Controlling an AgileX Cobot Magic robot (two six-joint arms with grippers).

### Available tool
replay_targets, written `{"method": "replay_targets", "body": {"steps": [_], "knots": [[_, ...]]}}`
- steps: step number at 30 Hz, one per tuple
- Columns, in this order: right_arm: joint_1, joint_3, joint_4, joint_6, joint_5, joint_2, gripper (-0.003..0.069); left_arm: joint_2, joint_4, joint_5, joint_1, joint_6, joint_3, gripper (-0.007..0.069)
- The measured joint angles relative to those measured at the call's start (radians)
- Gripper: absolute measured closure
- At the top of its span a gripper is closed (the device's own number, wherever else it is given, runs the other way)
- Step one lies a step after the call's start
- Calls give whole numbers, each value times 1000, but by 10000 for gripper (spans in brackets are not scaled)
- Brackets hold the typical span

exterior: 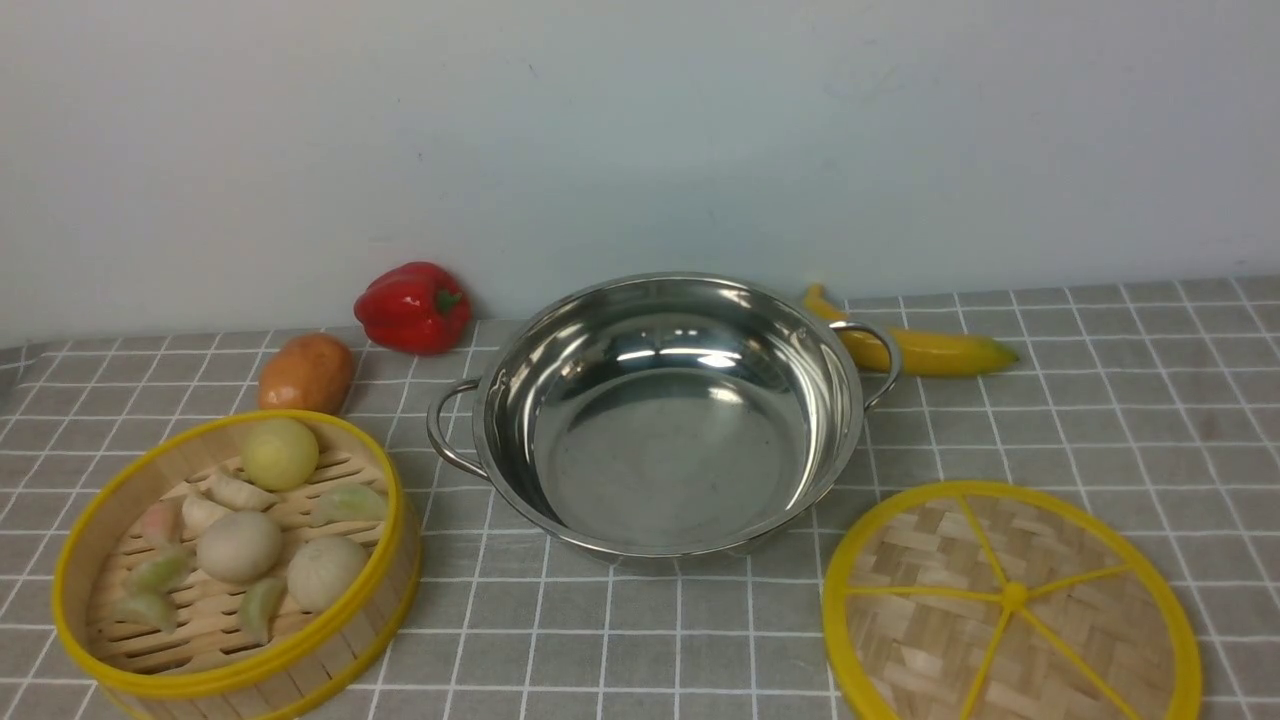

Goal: Place the steamer in the pot on the grey tablecloth, and put the lid on the steamer.
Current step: 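Grasp the rim of the steamer basket holding the buns with the left gripper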

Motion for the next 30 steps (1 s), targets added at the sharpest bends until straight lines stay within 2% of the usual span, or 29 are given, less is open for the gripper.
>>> {"method": "replay_targets", "body": {"steps": [2, 4, 6, 7, 8, 9, 10, 12, 14, 15, 17, 18, 19, 21, 23, 26, 29, 30], "knots": [[0, -66, 1, -54, -21, 1, 417, -1, -5, -28, 0, 73, -51, 382], [0, -166, 0, -141, 40, 27, 417, -2, -57, 49, 0, 230, -136, 382], [0, -252, 0, -214, 165, 71, 417, 8, -143, 166, 0, 370, -206, 382], [0, -300, 0, -249, 256, 104, 417, 31, -215, 249, 0, 482, -249, 382], [0, -309, 0, -261, 295, 118, 417, 36, -215, 249, 0, 482, -249, 382], [0, -391, 0, -296, 458, 181, 417, 87, -330, 350, 0, 646, -300, 382], [0, -400, 0, -302, 500, 197, 417, 95, -362, 372, 0, 663, -311, 382], [0, -468, 0, -319, 638, 259, 417, 170, -522, 448, 0, 802, -359, 382], [0, -575, 0, -324, 898, 396, 417, 309, -779, 494, 0, 1003, -427, 382], [0, -589, 0, -324, 914, 404, 417, 320, -817, 496, 0, 1018, -432, 382], [0, -671, 0, -326, 1095, 512, 417, 465, -1060, 509, 0, 1280, -497, 382], [0, -676, 0, -326, 1119, 520, 417, 476, -1060, 509, 0, 1301, -497, 382], [0, -719, -1, -326, 1201, 585, 417, 562, -1207, 534, 0, 1494, -535, 382], [0, -738, -1, -327, 1242, 617, 417, 614, -1279, 554, 0, 1616, -550, 382], [0, -772, -2, -338, 1298, 686, 417, 715, -1405, 632, 0, 1807, -578, 382], [0, -786, -2, -350, 1303, 730, 417, 802, -1443, 735, 0, 1822, -590, 382], [0, -786, -2, -351, 1299, 752, 417, 896, -1453, 851, 0, 1684, -592, 382], [0, -786, -2, -353, 1299, 753, 417, 903, -1454, 861, 0, 1673, -592, 382]]}}
